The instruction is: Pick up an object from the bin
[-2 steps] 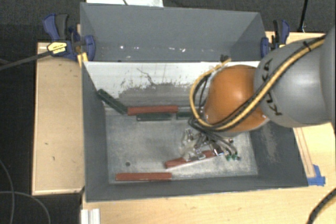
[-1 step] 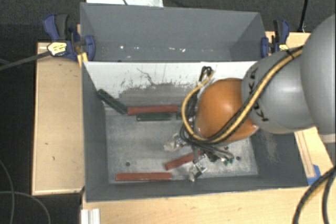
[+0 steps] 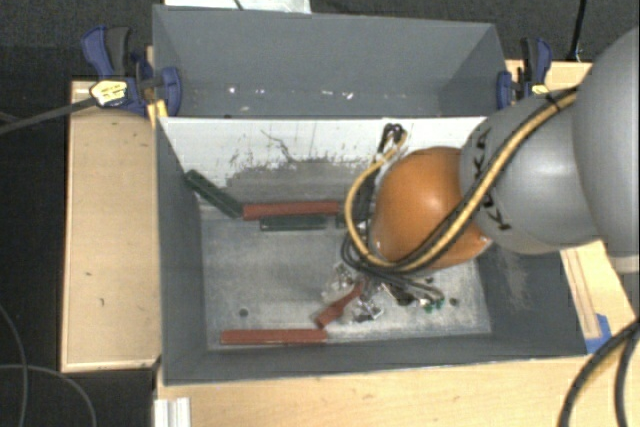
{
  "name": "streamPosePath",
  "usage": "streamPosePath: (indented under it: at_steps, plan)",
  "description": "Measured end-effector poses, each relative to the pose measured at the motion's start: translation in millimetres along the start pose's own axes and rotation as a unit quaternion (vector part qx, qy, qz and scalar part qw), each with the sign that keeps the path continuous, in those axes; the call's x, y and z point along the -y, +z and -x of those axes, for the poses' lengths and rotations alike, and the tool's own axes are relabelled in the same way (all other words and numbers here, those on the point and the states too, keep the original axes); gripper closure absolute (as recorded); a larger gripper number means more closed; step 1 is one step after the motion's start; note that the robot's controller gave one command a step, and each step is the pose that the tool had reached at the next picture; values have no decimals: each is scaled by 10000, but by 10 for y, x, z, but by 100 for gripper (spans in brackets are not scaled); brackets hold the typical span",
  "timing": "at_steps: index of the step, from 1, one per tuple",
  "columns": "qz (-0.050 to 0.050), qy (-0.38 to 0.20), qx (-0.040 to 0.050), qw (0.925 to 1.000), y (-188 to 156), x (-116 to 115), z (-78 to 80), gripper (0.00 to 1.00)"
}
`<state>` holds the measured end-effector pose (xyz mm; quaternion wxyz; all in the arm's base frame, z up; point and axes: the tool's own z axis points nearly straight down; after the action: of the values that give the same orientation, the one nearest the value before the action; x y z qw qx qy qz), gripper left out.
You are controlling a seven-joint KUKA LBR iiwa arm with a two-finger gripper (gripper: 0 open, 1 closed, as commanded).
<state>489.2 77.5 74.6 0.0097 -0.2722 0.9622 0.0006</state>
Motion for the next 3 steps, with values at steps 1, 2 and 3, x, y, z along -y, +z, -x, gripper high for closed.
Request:
streamPosePath:
  at_steps: [1,2,3]
  plan:
    - [1,4,-1,10000,0,0,-1,100]
    - [1,4,-1,10000,0,0,-1,100]
    - [51,212,-67,9997,8,115,46,100]
